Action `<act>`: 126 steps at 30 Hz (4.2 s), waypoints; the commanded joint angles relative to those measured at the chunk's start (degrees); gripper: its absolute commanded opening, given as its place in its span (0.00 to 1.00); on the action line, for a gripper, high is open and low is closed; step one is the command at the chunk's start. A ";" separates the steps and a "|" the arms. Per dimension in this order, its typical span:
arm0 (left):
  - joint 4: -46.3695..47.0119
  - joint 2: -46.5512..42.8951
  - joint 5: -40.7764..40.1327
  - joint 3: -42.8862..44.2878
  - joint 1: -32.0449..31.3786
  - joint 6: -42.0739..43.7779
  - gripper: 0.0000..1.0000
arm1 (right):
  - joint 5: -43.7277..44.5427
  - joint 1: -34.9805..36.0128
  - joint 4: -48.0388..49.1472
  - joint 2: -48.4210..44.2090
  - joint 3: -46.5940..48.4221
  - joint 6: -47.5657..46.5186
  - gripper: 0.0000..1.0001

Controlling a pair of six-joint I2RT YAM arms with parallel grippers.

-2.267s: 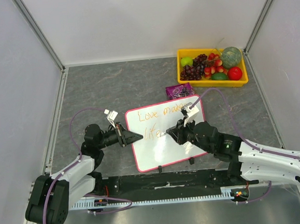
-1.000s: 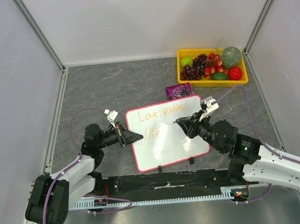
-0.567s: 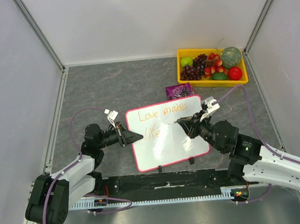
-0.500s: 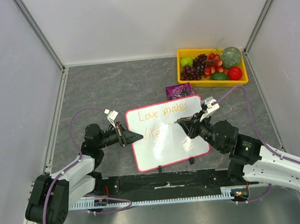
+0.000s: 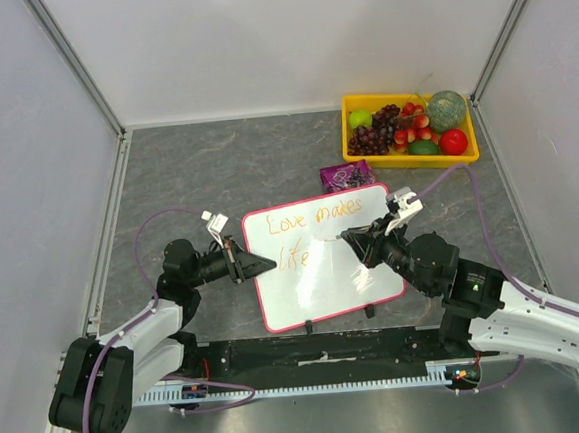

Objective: Write a sentence on the whiteboard

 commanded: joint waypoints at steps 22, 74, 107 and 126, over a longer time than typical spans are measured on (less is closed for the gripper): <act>-3.67 1.44 -3.80 0.06 -0.41 10.42 0.02 | -0.18 -0.19 1.93 -0.14 0.22 -1.40 0.00; -3.76 1.61 -3.89 0.14 -0.41 10.42 0.02 | 2.80 -0.10 3.52 9.70 -1.98 -5.01 0.00; -3.58 1.79 -3.89 0.23 -0.41 10.51 0.02 | -2.47 -0.02 0.08 6.27 -5.58 -2.11 0.00; -3.58 1.61 -3.80 0.15 -0.49 10.51 0.02 | 3.51 -0.10 2.28 8.29 -0.75 -5.27 0.00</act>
